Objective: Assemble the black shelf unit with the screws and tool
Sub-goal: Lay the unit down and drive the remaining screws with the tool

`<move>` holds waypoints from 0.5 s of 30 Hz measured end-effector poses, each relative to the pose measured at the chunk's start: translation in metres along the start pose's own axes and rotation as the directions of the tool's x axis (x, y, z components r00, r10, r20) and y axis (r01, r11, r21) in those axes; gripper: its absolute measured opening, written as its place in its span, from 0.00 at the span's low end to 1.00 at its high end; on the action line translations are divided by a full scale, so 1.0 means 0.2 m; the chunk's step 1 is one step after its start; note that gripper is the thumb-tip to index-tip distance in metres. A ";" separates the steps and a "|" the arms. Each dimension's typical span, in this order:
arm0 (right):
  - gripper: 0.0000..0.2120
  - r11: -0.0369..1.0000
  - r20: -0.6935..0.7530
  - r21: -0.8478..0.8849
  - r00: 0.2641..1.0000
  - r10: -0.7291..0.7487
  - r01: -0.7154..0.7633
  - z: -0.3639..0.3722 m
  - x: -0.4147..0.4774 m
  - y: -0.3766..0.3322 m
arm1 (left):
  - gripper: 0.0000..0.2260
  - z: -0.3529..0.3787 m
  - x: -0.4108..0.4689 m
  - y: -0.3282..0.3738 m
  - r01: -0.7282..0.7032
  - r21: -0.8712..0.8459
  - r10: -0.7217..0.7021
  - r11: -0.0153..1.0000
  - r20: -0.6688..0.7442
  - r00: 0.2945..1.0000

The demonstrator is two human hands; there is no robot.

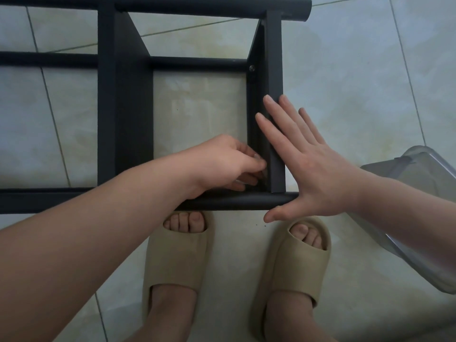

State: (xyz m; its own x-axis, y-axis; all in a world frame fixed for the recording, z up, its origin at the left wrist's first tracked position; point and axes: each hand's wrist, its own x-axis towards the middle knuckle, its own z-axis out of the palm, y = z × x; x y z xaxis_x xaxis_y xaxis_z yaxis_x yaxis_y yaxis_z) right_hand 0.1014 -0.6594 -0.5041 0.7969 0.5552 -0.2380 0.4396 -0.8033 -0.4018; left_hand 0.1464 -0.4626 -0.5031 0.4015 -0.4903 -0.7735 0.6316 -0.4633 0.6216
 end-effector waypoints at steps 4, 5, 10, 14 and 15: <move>0.64 1.000 0.000 0.006 1.000 0.002 -0.002 0.00 0.00 0.00 | 0.04 0.00 0.01 0.01 -0.011 -0.160 -0.003 0.987 -0.089 0.996; 0.64 1.000 0.000 0.008 1.000 0.002 -0.002 0.00 0.00 0.00 | 0.04 0.01 0.01 0.01 -0.022 -0.168 0.005 0.986 -0.102 0.995; 0.64 1.000 0.002 0.018 1.000 0.001 -0.001 0.00 0.00 0.00 | 0.03 0.01 0.01 0.00 -0.065 -0.216 0.039 0.974 -0.121 0.992; 0.63 1.000 -0.005 0.014 1.000 -0.002 0.002 0.00 0.00 0.00 | 0.03 -0.01 0.01 0.00 -0.083 -0.206 0.061 0.975 -0.112 0.992; 0.63 1.000 -0.007 0.013 1.000 -0.002 0.002 0.00 0.00 0.00 | 0.03 -0.01 0.01 0.00 -0.084 -0.192 0.065 0.978 -0.105 0.992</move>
State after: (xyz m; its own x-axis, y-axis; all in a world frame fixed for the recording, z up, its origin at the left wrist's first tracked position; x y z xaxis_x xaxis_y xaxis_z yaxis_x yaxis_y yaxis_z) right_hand 0.1011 -0.6593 -0.5049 0.7988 0.5555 -0.2308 0.4359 -0.7990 -0.4143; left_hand 0.1480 -0.4621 -0.5039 0.5093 -0.4391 -0.7402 0.7111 -0.2697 0.6493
